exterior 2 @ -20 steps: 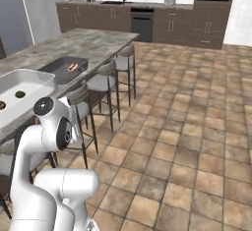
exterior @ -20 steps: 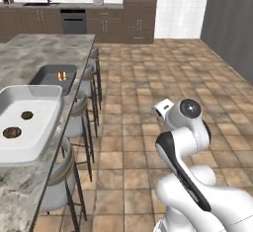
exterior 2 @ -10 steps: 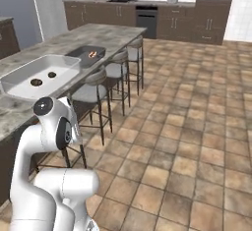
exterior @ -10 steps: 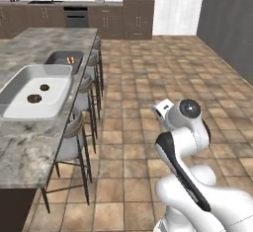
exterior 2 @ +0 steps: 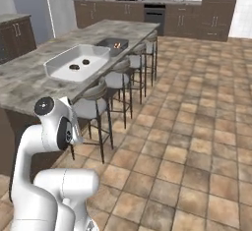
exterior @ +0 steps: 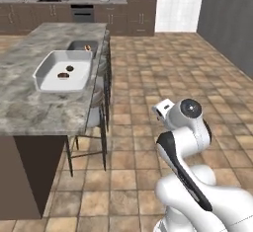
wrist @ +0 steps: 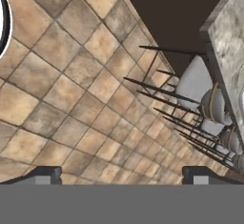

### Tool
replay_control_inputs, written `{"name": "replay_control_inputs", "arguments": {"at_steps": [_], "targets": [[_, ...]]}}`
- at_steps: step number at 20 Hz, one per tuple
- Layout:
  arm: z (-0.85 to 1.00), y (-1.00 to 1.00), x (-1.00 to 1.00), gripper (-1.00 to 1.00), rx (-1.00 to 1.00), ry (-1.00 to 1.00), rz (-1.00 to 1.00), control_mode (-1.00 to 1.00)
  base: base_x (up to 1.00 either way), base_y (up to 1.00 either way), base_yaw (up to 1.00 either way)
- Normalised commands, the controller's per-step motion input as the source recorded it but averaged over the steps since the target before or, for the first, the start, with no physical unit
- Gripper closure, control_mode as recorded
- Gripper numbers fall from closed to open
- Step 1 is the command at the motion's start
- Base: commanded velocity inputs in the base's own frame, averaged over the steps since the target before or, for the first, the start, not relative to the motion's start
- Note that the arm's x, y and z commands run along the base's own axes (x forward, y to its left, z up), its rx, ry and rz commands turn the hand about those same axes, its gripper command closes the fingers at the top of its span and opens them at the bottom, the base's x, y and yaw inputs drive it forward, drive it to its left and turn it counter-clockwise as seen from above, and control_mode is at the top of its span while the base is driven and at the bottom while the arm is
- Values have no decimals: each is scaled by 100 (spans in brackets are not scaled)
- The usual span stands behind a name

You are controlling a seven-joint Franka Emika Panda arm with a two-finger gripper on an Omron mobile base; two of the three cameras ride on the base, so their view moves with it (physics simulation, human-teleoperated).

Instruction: Place the cold items (potato and kiwi) from the fridge in one tupperware on the dining counter. Place the warm items (kebab skewer and hot dog) in the stove area in another tupperware.

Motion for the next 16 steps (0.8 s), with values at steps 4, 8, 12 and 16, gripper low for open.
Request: {"name": "replay_control_inputs", "arguments": {"at_steps": [4,8,12,16], "targets": [[0,0,0,-100,0,0,0,100,-91,100,-5],[0,0,0,-100,0,0,0,100,-49,100,-16],[0,0,0,-100,0,0,0,100,-18,100,-26],[0,0,0,-100,0,0,0,100,-3,100,-33]]}}
